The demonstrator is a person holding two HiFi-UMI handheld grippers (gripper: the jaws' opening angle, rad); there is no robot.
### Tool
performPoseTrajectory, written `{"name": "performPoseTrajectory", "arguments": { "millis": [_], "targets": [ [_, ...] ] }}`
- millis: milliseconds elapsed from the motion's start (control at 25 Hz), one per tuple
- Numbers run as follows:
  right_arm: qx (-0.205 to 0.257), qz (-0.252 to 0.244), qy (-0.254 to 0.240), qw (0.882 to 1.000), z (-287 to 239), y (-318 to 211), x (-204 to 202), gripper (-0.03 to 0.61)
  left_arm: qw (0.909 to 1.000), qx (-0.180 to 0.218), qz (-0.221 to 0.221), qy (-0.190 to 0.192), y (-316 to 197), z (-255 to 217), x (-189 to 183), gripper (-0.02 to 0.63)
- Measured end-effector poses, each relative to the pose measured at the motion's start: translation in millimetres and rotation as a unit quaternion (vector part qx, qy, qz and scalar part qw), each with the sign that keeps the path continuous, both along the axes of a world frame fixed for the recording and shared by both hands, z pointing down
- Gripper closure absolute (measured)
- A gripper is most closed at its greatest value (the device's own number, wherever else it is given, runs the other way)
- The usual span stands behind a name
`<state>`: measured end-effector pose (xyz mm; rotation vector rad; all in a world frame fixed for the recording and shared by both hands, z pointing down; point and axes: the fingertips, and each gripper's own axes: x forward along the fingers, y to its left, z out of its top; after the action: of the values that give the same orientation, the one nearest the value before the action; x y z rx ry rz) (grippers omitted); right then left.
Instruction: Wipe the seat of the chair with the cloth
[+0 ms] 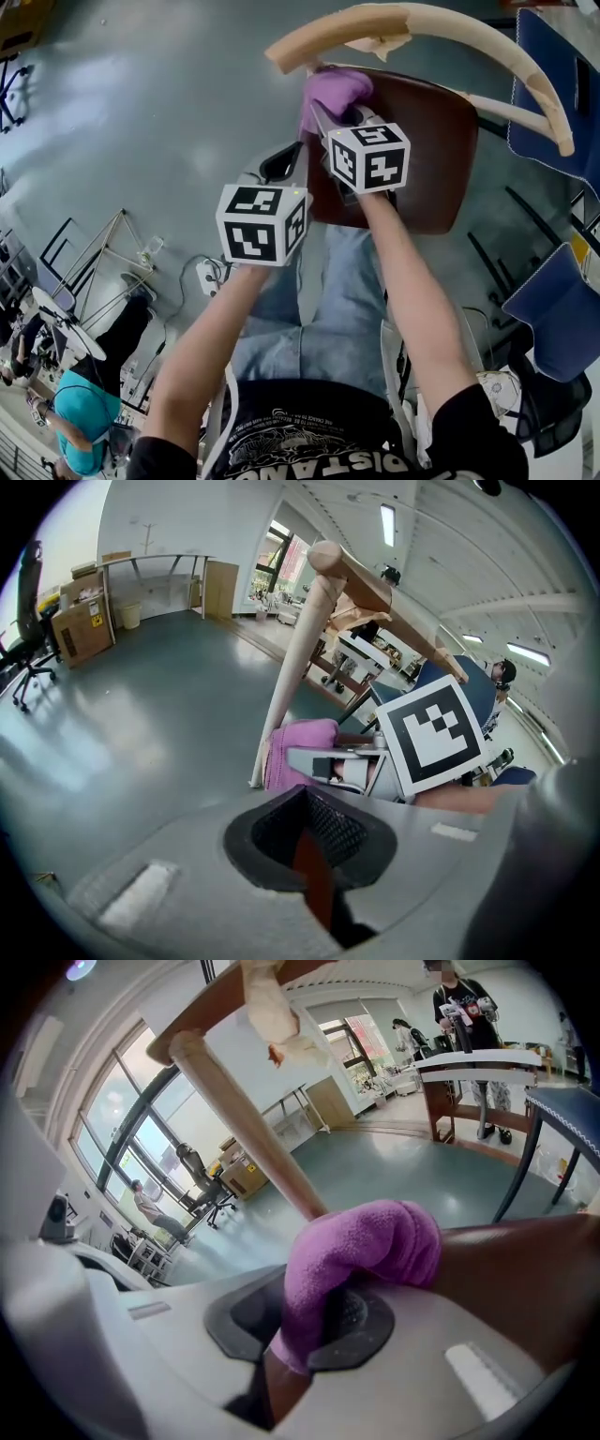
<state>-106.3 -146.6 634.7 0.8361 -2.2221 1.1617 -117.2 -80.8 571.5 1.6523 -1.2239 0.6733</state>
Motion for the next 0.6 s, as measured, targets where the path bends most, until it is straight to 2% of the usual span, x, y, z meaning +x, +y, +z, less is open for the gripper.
{"name": "performPoseTrajectory", "arguments": {
  "millis": [240,600],
  "targets": [
    [0.003,0.021,0.001,1.0,4,-22,28,0.518,1.0,-0.001,-0.002,-0.009,-1,2,13,0.615],
    [-0.004,0.06,0.013,0.998,9,-37,95,0.518,1.0,-0.004,0.0,-0.007,-6,5,48,0.615]
  ]
}}
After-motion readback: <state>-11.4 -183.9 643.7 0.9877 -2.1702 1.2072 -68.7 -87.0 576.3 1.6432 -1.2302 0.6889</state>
